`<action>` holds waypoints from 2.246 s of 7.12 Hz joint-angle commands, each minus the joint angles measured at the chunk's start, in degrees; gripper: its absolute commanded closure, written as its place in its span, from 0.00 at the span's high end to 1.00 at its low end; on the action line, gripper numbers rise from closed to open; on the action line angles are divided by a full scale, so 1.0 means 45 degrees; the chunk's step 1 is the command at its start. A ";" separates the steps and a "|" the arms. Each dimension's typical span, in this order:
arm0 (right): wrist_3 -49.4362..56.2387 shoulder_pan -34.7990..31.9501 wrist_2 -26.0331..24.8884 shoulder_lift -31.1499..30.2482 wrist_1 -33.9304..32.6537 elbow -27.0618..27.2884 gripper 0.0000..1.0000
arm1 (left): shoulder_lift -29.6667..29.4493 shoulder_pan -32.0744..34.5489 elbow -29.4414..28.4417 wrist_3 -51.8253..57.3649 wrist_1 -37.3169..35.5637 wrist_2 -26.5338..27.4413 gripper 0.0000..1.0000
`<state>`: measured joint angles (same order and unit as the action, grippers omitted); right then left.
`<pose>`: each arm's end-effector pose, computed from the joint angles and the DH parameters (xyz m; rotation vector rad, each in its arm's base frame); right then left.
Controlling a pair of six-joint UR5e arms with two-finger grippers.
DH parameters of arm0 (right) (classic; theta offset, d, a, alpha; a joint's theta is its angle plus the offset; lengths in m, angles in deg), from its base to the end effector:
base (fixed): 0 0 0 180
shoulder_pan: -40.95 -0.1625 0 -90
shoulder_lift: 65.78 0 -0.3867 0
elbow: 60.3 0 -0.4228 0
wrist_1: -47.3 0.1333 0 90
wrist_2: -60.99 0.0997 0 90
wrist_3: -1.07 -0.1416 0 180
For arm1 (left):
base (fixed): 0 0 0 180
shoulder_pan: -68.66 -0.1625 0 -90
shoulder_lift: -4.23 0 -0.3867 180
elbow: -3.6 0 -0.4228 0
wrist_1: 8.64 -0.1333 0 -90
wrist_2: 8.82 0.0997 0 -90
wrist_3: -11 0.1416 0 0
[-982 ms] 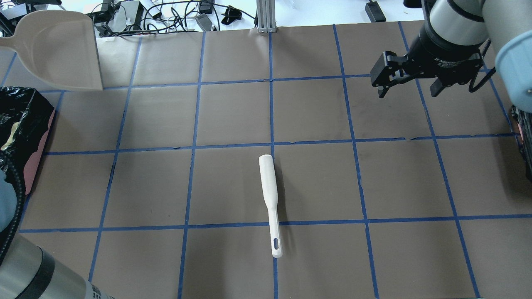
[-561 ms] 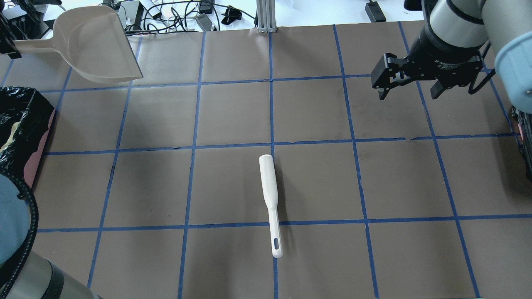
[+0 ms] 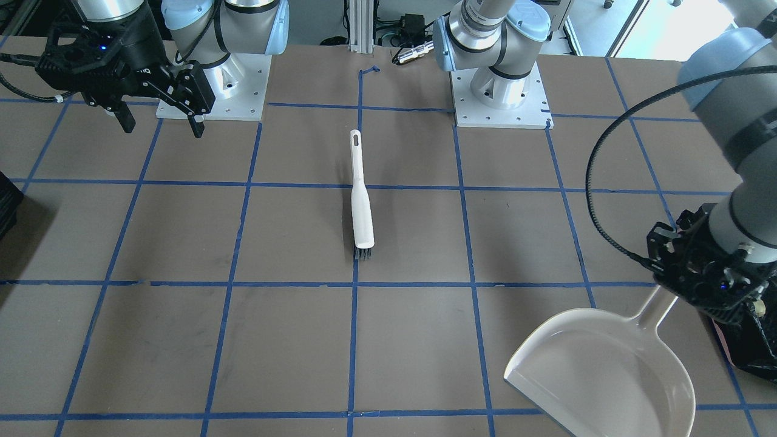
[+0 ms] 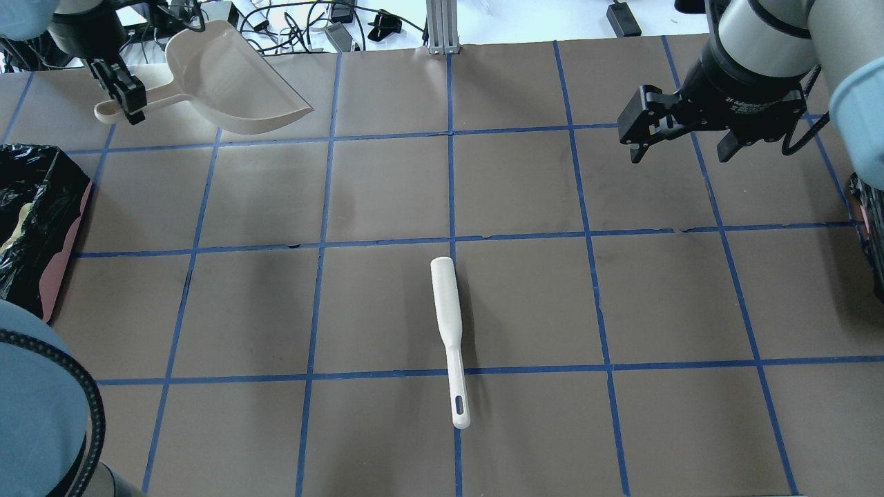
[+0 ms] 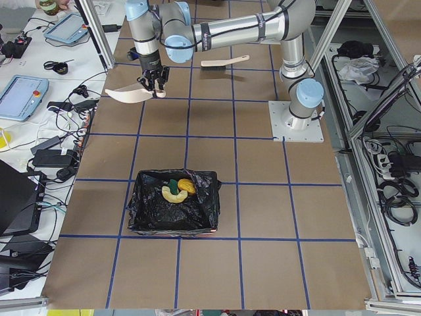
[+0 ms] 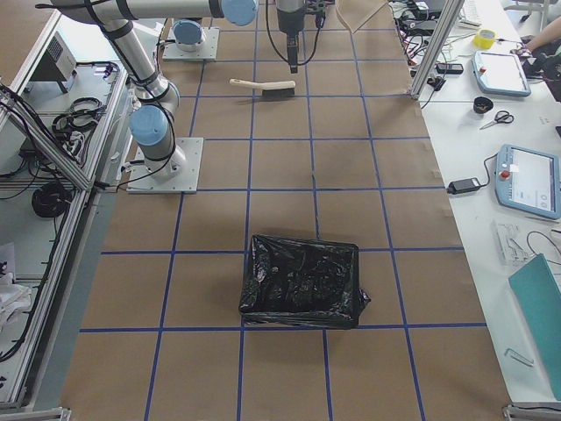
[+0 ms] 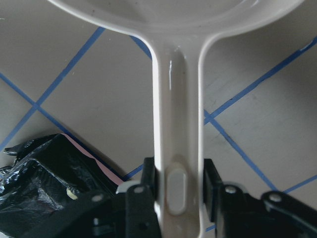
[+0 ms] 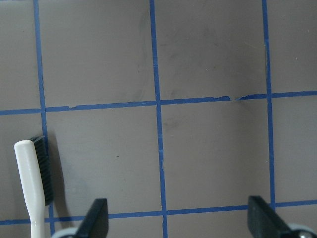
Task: Sweep and dump trash in nearest bin
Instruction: 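Carry the empty dustpan with the left gripper back toward the table center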
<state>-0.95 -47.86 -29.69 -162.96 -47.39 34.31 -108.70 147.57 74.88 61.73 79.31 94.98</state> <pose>0.1214 -0.4935 0.4373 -0.0887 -3.1231 0.1983 0.0306 -0.6735 0.3464 1.0050 2.7686 0.2307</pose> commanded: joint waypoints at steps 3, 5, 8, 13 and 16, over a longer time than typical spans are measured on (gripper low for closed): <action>-0.0059 -0.0010 -0.0122 0.0462 -0.0362 0.0264 1.00 | -0.0060 0.1034 0.0896 -0.5265 0.0084 -0.2520 0.00; -0.0098 -0.0010 -0.0026 0.0463 -0.0364 0.0264 1.00 | -0.0157 0.2106 0.1132 -0.7805 -0.0052 -0.2384 0.00; -0.0098 -0.0010 0.0014 0.0541 -0.0364 0.0265 1.00 | -0.0274 0.3317 0.1289 -1.0053 -0.0091 -0.2500 0.00; -0.0039 -0.0010 -0.0162 0.0834 -0.0345 0.0265 1.00 | -0.1384 0.4961 0.1406 -1.1858 -0.1822 -0.4407 0.00; -0.0039 -0.0010 -0.0162 0.0815 -0.0345 0.0265 1.00 | -0.1934 0.5390 0.1406 -1.2616 -0.2220 -0.4650 0.00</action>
<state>-1.13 -47.91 -30.45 -159.28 -48.94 35.51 -116.54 170.92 81.20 6.87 69.82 74.44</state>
